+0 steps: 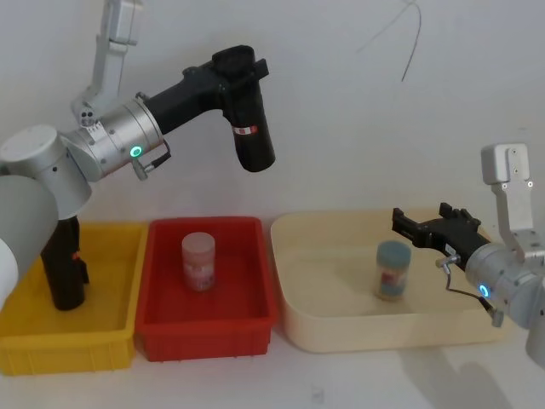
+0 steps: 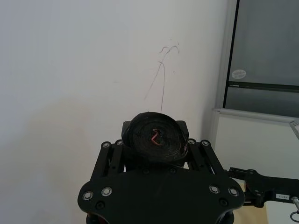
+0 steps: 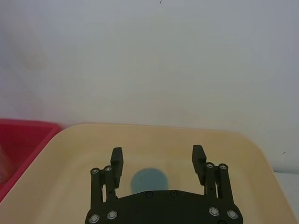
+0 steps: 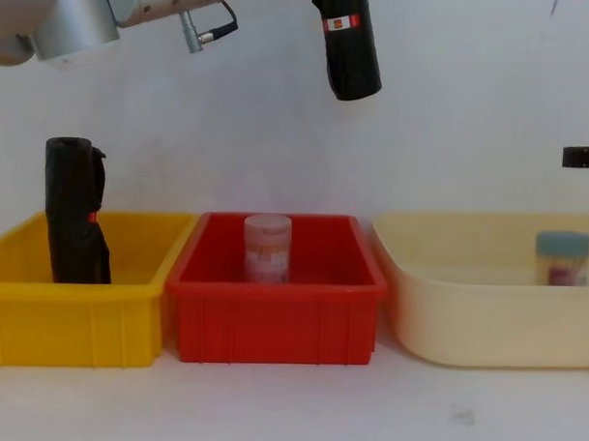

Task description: Pick up the garbage bag with the one hand and transfer it to the other hand.

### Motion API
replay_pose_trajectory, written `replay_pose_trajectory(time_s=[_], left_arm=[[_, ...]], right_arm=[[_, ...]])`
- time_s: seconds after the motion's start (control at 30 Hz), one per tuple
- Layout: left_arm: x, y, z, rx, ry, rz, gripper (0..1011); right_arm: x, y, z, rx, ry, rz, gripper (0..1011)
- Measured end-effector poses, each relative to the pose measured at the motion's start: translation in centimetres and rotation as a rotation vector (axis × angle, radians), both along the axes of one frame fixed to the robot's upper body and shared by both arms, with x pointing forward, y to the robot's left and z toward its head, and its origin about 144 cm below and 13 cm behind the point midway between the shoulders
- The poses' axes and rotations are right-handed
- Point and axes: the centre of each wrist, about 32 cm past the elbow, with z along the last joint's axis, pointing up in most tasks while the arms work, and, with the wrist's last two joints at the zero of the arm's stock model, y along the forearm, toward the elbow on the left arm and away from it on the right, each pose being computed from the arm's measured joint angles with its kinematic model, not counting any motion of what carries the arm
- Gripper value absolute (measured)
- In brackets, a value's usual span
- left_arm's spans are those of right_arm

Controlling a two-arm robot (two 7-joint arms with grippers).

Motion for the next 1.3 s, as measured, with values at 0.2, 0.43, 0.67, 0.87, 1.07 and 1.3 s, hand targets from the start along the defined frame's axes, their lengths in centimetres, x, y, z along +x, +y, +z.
replay_pose_trajectory(time_s=[0.2, 0.43, 0.67, 0.87, 1.07, 1.3], left_arm=[[0.0, -0.1, 0.1, 0.002, 0.000, -0.005, 528], [0.0, -0.2, 0.1, 0.004, 0.000, -0.008, 528], [0.0, -0.2, 0.1, 0.005, 0.000, -0.010, 528], [0.0, -0.2, 0.1, 0.005, 0.000, -0.011, 528], [0.1, -0.2, 0.1, 0.006, 0.000, -0.012, 528], [0.1, -0.2, 0.1, 0.006, 0.001, -0.012, 528]], right_arm=[[-0.1, 0.0, -0.1, 0.004, -0.002, 0.005, 1001], [-0.4, 0.3, 0.0, 0.009, -0.018, 0.051, 1000], [-0.6, 0.9, 0.2, 0.020, -0.044, 0.124, 1000], [-0.5, 1.8, 0.4, 0.033, -0.073, 0.206, 1000], [-0.1, 3.2, 0.9, 0.049, -0.107, 0.293, 1000], [0.9, 5.7, 1.4, 0.062, -0.160, 0.398, 1000]])
